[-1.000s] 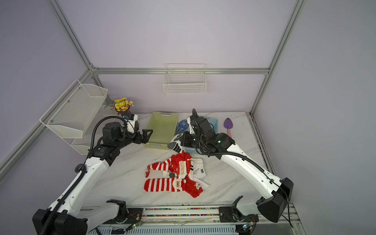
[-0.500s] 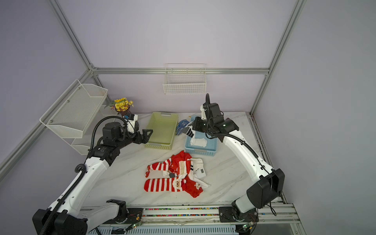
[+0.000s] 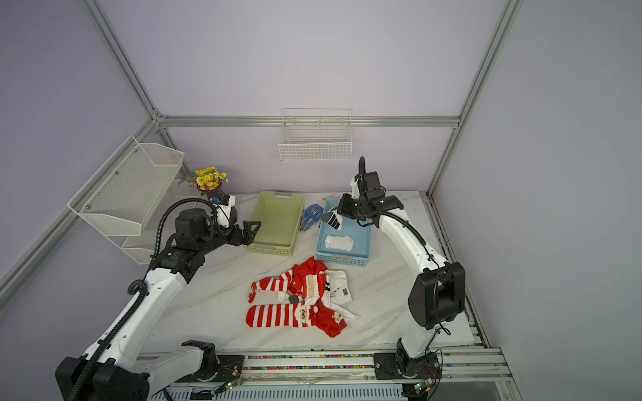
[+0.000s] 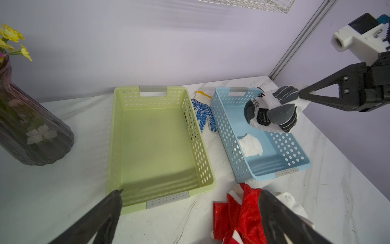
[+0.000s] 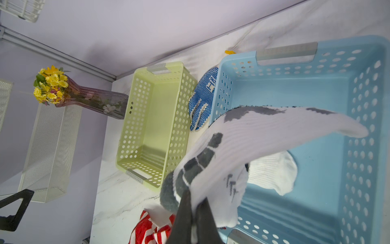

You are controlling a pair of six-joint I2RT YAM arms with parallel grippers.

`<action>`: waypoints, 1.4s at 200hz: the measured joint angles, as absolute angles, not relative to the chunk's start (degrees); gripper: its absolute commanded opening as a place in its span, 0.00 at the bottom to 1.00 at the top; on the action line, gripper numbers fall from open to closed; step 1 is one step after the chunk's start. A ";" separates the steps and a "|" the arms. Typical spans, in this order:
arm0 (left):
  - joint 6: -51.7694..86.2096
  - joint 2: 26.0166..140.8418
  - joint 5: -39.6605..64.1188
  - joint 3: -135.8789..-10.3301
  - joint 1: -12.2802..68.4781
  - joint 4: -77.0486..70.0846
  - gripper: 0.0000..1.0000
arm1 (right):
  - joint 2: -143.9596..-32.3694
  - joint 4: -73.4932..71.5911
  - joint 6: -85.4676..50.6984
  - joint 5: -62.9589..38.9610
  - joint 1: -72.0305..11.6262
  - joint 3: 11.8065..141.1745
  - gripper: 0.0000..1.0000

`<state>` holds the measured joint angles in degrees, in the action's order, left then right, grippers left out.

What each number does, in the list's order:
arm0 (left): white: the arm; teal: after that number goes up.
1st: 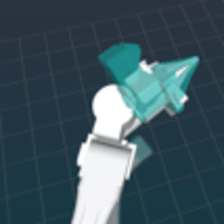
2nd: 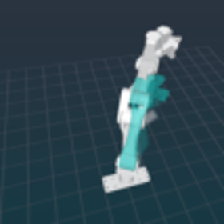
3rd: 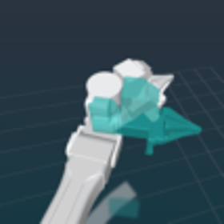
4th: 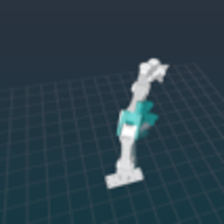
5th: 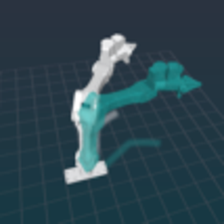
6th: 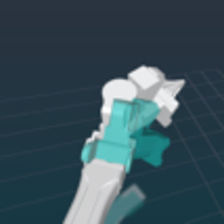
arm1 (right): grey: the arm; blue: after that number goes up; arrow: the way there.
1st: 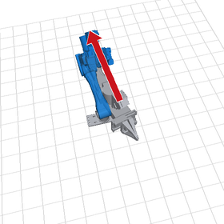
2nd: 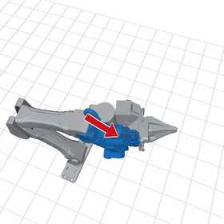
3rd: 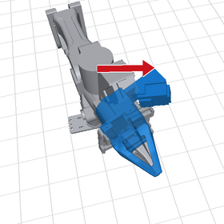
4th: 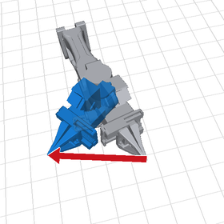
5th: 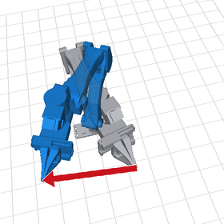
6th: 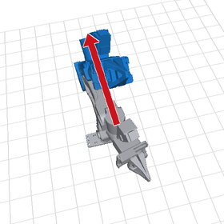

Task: Sort the socks into the basket by color
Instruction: Place the sock in the bin.

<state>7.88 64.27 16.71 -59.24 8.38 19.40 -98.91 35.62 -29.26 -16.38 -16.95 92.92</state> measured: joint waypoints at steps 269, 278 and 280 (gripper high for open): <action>7.86 64.27 16.73 -59.24 8.38 19.44 1.00 | -107.79 24.84 -26.37 -22.00 -15.46 85.08 0.04; 7.86 64.27 16.73 -59.24 8.38 19.44 1.00 | -107.79 24.82 -26.26 -22.00 -15.46 84.23 0.04; 7.86 64.27 16.73 -59.24 8.38 19.44 1.00 | -107.79 24.82 -26.24 -22.00 -15.46 84.01 0.04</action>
